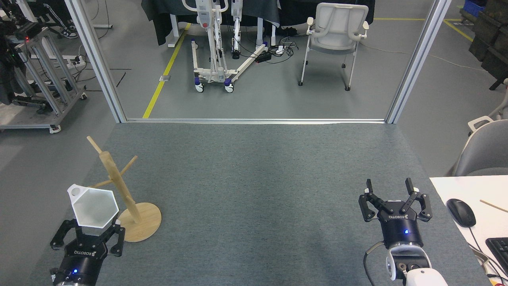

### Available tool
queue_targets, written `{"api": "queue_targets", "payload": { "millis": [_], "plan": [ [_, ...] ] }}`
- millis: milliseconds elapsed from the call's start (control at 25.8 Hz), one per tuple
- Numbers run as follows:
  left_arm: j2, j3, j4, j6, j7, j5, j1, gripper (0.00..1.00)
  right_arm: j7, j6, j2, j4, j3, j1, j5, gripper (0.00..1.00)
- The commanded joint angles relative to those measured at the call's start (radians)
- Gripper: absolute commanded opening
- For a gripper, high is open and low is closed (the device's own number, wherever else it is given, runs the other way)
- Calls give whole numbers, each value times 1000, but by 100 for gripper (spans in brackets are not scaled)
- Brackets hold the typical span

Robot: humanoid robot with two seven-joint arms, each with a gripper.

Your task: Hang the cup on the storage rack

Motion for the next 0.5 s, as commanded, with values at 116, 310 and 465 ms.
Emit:
{"api": "queue_targets", "payload": {
  "millis": [116,310,465],
  "plan": [
    [8,-1,30,-2,2,-1,-24,22,2,2,3,2,18,-4,2,99],
    [6,-1,39,-3,3,-3,-35,22,4,2,4,5,20,-4,5,99],
    [6,-1,36,-3,3,-3,-35,22,4,2,6,6,20,-6,5,99]
  ]
}}
